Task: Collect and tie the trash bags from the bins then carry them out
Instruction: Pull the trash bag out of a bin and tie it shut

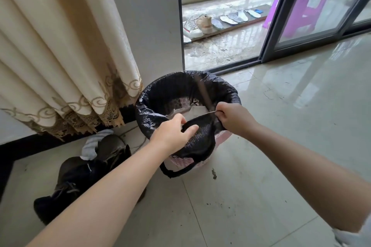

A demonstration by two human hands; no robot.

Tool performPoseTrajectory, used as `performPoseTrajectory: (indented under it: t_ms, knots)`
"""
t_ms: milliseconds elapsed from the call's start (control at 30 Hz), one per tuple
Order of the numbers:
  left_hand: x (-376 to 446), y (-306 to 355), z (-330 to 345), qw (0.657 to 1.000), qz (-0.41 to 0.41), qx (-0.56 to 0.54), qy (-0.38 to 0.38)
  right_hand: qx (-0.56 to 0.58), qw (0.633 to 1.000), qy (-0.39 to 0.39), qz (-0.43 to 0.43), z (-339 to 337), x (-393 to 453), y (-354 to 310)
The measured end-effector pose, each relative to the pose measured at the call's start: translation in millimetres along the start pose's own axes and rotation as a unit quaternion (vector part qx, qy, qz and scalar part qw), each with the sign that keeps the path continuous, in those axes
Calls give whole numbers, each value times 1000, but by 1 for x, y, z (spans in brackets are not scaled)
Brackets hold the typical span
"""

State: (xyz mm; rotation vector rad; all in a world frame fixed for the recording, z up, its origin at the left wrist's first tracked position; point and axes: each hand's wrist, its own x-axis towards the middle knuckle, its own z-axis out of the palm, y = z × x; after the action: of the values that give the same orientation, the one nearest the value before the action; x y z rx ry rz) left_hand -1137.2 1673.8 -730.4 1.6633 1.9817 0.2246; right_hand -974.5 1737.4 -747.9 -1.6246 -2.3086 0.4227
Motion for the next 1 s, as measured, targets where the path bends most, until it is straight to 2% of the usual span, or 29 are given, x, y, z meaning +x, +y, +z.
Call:
performPoseTrajectory:
  t_ms: [67,167,233,333,400,533,700,800,900,967,1000]
  knots:
    - [-7,2,2,999,20,39,2,33,999,5,34,2,8,-4]
    - [-10,4,12,987,50,154,17,80,996,-1,47,4,13,-6]
    - [-10,5,17,985,71,158,7,101,994,-5,30,3,9,-5]
    - [-10,4,16,994,95,55,0,116,992,-33,-33,-6,-1,4]
    - [-8,2,11,996,87,-26,14,85,989,-65,-98,-10,-8,15]
    - [-8,-2,-2,987,32,-159,4,4,977,-37,-209,-8,-15,33]
    - [-19,-12,1,974,28,-225,-11,-29,970,39,-238,-9,-13,28]
    - [-21,-19,4,966,9,-255,27,-25,975,84,-206,-10,-9,22]
    - [-24,-20,-5,987,47,-143,52,-27,979,132,-150,-10,0,18]
    - [-28,-16,-13,997,48,21,57,-11,988,127,-84,-13,7,16]
    - [-27,-14,-16,989,46,116,79,-8,992,118,-52,-15,11,16]
